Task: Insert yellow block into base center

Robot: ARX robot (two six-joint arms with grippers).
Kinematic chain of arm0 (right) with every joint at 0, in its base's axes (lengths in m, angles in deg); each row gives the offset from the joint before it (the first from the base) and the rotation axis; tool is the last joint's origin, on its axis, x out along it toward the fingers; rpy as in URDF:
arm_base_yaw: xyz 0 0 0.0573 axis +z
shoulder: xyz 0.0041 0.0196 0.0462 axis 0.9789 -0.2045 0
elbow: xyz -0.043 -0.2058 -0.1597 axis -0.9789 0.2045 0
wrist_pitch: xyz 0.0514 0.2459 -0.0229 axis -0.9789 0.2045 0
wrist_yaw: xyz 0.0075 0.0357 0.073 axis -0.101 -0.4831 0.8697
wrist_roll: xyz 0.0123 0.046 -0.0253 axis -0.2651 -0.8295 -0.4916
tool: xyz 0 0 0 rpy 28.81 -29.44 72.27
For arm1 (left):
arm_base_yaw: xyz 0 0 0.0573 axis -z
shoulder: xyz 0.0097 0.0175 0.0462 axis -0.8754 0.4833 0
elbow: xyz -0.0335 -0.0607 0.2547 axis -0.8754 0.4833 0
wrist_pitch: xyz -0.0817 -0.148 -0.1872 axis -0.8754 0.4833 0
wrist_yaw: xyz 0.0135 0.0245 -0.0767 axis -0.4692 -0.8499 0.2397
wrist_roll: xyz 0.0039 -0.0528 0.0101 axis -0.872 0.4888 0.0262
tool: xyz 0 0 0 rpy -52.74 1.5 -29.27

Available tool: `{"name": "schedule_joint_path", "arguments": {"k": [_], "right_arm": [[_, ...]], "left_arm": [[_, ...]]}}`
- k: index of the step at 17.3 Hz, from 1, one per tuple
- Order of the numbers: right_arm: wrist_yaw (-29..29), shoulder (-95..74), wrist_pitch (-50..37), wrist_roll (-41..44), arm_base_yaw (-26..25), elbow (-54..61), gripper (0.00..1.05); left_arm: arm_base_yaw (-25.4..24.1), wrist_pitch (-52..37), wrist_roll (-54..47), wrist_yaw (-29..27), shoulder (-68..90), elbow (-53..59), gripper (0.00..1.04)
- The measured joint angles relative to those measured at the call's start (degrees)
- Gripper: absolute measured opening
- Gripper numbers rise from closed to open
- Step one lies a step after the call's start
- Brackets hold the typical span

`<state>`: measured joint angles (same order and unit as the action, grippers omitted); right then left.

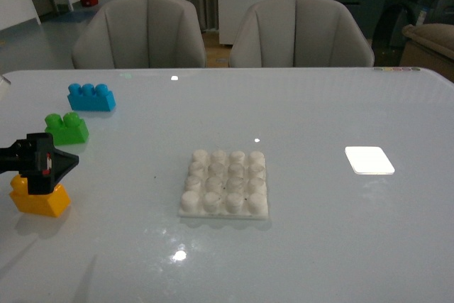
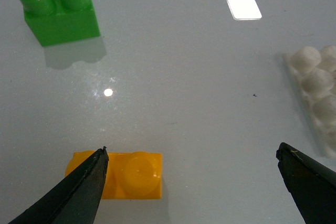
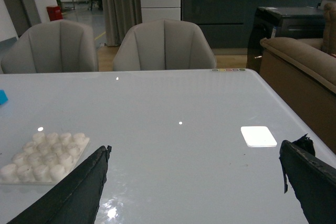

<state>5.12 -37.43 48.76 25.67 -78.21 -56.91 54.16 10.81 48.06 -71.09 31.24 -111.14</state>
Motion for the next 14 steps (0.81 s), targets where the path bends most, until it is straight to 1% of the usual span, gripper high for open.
{"name": "schedule_joint_path", "arguments": {"k": [6, 9, 14], "right_arm": [[0.0, 0.0, 0.0, 0.0, 0.0, 0.0, 0.98], [0.02, 0.0, -0.02, 0.0, 0.0, 0.0, 0.98], [0.02, 0.0, 0.0, 0.0, 0.0, 0.0, 0.98]], "left_arm": [[-3.15, 2.05, -1.51, -0.61, 3.48, -2.8, 0.98], [-3.34, 2.34, -1.99, -0.09, 3.32, -2.25, 0.98], [-3.34, 2.4, -3.02, -1.46, 3.37, -2.23, 0.98]]}}
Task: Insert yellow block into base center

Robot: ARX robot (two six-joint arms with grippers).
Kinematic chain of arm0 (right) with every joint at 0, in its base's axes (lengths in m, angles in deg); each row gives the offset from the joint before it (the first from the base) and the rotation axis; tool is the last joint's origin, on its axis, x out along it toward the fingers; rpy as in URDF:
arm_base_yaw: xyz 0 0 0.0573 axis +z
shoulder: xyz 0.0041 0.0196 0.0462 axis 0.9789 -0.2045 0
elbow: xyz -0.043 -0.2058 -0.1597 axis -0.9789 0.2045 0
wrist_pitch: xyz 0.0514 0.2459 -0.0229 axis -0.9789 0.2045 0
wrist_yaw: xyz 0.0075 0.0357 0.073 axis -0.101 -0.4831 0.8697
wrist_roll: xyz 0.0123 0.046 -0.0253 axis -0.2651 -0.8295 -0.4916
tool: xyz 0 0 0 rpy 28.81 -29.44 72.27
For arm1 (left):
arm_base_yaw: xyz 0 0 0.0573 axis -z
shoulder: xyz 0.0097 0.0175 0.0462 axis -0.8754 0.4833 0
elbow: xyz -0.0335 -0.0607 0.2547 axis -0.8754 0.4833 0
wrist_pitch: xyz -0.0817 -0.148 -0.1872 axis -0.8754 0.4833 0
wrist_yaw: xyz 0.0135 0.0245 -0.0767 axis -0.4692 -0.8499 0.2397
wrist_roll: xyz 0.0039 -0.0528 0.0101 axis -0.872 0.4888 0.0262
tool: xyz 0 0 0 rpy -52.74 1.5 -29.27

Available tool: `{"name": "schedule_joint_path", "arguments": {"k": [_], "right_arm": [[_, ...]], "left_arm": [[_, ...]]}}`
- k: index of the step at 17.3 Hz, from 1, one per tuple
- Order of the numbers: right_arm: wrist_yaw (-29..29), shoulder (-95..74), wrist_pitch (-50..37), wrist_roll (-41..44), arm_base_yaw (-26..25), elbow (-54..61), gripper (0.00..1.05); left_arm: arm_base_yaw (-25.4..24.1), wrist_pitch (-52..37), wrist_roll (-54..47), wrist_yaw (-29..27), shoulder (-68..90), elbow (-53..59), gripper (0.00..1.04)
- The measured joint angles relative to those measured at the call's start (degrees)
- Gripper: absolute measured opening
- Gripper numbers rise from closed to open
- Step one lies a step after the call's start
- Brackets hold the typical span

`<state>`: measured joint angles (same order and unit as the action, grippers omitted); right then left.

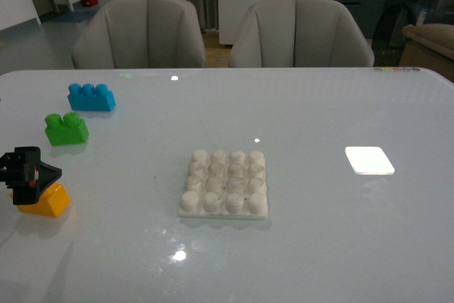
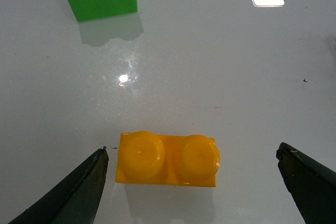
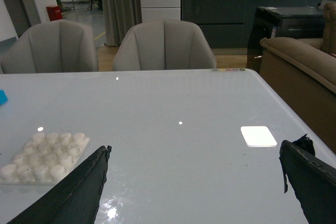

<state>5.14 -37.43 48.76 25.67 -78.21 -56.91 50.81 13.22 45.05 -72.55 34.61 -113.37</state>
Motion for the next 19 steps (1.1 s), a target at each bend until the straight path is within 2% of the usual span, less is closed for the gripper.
{"name": "schedule_joint_path", "arguments": {"k": [16, 19], "right_arm": [[-0.02, 0.0, -0.02, 0.0, 0.0, 0.0, 0.98], [-0.02, 0.0, 0.0, 0.0, 0.0, 0.0, 0.98]], "left_arm": [[-0.44, -3.02, -1.11, -1.92, 5.77, -1.38, 0.98], [-0.31, -3.67, -1.6, -2.6, 6.01, -1.38, 0.67]]}}
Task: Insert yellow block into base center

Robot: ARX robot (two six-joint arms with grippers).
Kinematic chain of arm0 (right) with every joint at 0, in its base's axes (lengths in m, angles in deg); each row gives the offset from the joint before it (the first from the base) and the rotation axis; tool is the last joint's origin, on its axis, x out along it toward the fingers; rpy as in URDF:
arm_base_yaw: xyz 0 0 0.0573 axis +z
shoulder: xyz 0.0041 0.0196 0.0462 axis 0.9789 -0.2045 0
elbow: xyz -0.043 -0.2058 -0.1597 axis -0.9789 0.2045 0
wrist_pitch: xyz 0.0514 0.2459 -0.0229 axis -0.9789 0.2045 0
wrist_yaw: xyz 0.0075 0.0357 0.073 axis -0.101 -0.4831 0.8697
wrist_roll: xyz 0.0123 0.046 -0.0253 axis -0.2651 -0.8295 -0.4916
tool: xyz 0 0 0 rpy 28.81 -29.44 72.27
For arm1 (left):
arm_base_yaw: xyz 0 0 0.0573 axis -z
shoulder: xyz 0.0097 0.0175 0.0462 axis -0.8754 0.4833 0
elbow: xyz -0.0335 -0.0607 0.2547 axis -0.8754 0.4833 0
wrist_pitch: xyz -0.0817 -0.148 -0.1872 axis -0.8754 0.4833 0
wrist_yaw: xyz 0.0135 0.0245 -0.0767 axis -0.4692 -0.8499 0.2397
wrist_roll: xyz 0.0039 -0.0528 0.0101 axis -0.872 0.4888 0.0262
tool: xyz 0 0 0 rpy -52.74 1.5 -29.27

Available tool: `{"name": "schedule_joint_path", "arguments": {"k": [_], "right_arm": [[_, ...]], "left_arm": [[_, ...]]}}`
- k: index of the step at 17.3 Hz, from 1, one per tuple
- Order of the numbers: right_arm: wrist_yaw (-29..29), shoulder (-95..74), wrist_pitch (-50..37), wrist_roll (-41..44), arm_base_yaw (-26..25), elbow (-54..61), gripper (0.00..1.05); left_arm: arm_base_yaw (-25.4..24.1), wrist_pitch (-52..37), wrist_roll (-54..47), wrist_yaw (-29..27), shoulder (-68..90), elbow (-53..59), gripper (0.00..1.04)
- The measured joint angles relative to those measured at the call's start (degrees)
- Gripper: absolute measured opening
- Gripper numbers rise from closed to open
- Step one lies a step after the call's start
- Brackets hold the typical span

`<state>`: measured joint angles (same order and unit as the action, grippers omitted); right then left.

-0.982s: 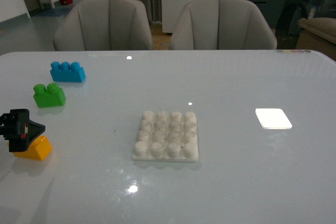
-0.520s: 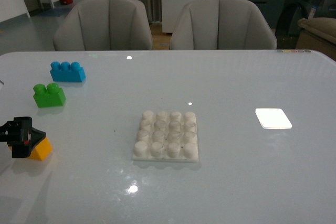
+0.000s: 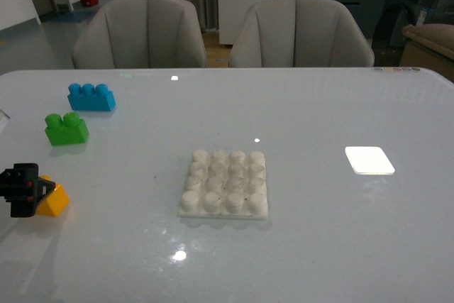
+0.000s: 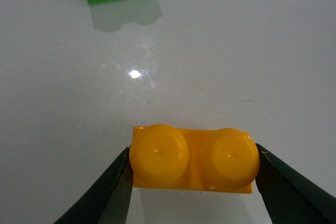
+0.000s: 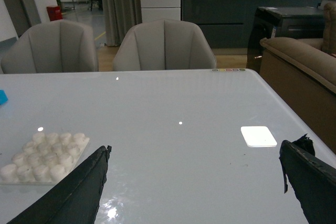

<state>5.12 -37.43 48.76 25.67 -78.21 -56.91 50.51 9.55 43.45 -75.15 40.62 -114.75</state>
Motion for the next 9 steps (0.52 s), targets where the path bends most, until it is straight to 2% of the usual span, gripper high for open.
{"name": "schedule_joint_path", "arguments": {"k": [1, 2, 9], "right_arm": [[0.0, 0.0, 0.0, 0.0, 0.0, 0.0, 0.98], [0.0, 0.0, 0.0, 0.0, 0.0, 0.0, 0.98], [0.0, 0.0, 0.0, 0.0, 0.0, 0.0, 0.98]], "left_arm": [[0.0, -0.04, -0.07, -0.31, 0.0, -0.22, 0.6], [0.0, -0.17, -0.09, -0.33, 0.09, -0.22, 0.58], [1.44, 0.92, 1.31, -0.61, -3.98, 1.29, 0.57]]}}
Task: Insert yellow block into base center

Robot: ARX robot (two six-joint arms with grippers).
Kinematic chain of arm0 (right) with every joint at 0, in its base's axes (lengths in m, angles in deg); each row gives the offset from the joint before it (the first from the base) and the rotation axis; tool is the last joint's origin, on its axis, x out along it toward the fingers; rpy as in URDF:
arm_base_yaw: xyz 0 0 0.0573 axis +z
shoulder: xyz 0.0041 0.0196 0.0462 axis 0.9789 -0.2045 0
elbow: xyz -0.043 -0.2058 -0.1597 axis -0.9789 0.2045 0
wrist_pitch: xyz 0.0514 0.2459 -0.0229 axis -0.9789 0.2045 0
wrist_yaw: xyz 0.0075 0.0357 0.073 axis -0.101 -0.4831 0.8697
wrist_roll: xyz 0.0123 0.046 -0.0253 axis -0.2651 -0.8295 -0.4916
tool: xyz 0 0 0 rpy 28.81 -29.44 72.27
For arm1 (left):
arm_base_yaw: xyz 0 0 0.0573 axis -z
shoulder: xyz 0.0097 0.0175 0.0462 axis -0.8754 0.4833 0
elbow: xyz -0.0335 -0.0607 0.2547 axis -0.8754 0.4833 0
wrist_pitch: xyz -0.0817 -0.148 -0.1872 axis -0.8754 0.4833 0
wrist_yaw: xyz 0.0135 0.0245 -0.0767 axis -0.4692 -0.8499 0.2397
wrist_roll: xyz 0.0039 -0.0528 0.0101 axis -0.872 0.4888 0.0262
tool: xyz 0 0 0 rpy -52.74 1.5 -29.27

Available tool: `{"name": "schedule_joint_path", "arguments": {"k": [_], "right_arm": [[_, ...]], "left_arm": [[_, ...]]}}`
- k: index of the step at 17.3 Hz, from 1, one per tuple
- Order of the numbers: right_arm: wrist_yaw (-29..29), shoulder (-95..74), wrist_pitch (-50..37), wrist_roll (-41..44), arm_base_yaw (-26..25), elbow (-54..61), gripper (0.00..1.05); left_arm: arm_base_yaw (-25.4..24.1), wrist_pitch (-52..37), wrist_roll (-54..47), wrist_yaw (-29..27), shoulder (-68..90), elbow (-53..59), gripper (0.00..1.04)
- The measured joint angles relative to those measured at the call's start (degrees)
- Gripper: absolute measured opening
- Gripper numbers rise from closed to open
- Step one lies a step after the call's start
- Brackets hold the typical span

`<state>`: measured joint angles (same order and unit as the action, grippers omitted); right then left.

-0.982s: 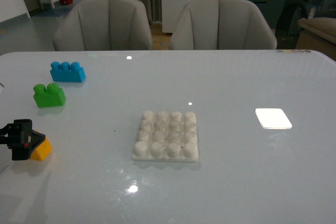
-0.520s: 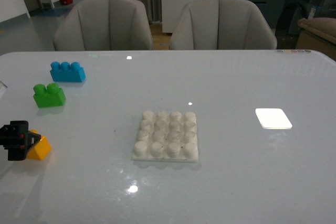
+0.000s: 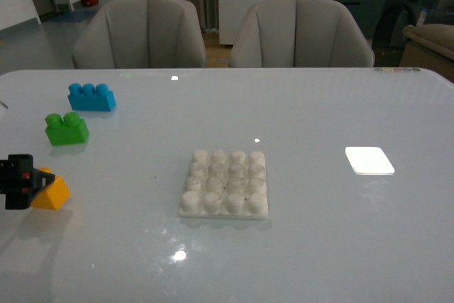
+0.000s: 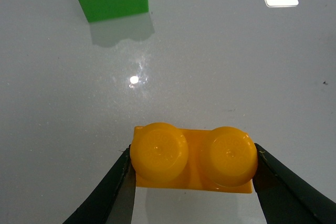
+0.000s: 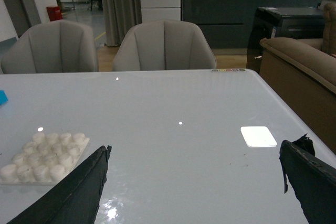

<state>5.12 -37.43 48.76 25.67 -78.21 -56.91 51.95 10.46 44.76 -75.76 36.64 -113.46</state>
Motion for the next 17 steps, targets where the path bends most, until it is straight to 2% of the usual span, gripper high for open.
{"name": "schedule_joint_path", "arguments": {"k": [4, 9, 11, 14, 17], "right_arm": [[0.0, 0.0, 0.0, 0.0, 0.0, 0.0, 0.98], [0.0, 0.0, -0.02, 0.0, 0.0, 0.0, 0.98], [0.0, 0.0, 0.0, 0.0, 0.0, 0.0, 0.98], [0.0, 0.0, 0.0, 0.0, 0.0, 0.0, 0.98], [0.0, 0.0, 0.0, 0.0, 0.0, 0.0, 0.98]], "left_arm": [[4.72, 3.1, 5.27, -2.73, -12.31, 5.49, 0.57], [15.82, 5.38, 12.2, -5.68, -25.07, 10.62, 0.57], [20.9, 5.99, 12.94, -8.33, -23.85, 9.11, 0.57], [30.47, 5.84, 15.76, -12.41, -15.02, 0.52, 0.57], [36.2, 7.69, 18.21, -15.76, -7.65, -5.33, 0.57]]}}
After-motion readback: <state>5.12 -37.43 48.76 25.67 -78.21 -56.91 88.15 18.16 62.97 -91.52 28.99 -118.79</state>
